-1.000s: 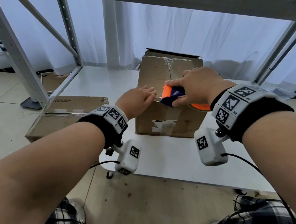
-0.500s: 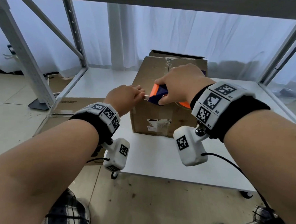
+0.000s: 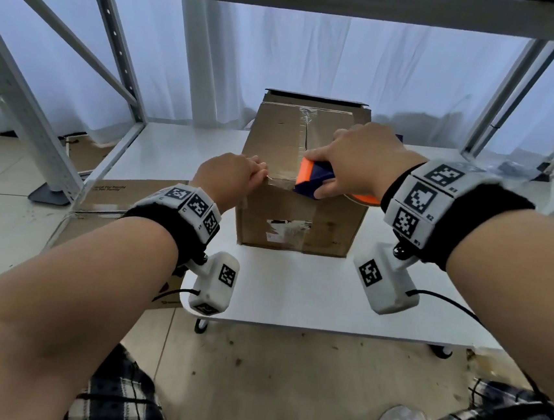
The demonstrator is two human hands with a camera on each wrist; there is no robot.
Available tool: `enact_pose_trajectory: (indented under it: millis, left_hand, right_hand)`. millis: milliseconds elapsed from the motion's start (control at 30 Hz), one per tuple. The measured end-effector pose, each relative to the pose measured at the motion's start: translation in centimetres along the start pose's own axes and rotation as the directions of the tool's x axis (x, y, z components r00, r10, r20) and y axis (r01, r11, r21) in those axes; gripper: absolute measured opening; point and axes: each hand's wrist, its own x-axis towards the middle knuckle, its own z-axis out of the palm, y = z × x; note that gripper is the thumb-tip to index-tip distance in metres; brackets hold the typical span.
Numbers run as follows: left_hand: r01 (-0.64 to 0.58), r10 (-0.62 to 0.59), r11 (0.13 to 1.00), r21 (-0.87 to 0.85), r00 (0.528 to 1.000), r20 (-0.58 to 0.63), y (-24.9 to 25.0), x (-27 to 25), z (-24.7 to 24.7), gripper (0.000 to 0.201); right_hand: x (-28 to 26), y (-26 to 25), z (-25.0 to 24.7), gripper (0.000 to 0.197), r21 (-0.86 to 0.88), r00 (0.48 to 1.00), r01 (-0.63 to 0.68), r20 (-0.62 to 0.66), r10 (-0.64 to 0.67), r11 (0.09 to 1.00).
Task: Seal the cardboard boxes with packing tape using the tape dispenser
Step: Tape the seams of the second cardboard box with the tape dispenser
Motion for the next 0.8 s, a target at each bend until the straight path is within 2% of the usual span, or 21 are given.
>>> enact_pose_trajectory:
  millis: [100,267,400,533,700,767,800]
  left_hand:
    - [-0.026,0.025,0.999,0.039,0.999,0.025,0.6,-0.1,0.3,0.041]
    - [-0.066,0.071,0.997,-0.034,0.985,0.159,3.8,-0.1,1.2,0.056]
    - [-0.102,0.110,0.993,-0.053,0.981,0.162,3.4,0.4,1.3,0.058]
    - [-0.072,0.067,0.997,0.018,0.979,0.190,1.3,0.7,-0.2,0.056]
    - [-0.051,0.034,0.996,0.078,0.976,0.215,1.2,0.3,0.4,0.073]
    - [-0.039,0.015,0.992,0.123,0.982,0.186,1.4,0.1,1.1,0.076]
    - [-0.037,0.016,0.990,0.138,0.988,0.151,1.4,0.0,1.4,0.071]
  right_hand:
    - [0.3,0.0,0.5,0.068,0.064,1.000,-0.021,0.017,0.020,0.998]
    - [0.4,0.3,0.7,0.073,0.117,0.999,-0.040,0.024,0.037,0.992]
    - [0.6,0.4,0.5,0.073,0.137,0.999,-0.032,0.034,0.027,0.990]
    - [0.6,0.1,0.5,0.072,0.130,0.999,-0.032,0.025,0.029,0.991]
    - [0.6,-0.3,0.3,0.072,0.116,0.999,-0.042,0.018,0.040,0.992]
    - [0.6,-0.5,0.4,0.071,0.108,0.999,-0.046,0.007,0.045,0.993]
    - [0.5,-0.6,0.4,0.071,0.106,0.999,-0.045,0.003,0.045,0.993]
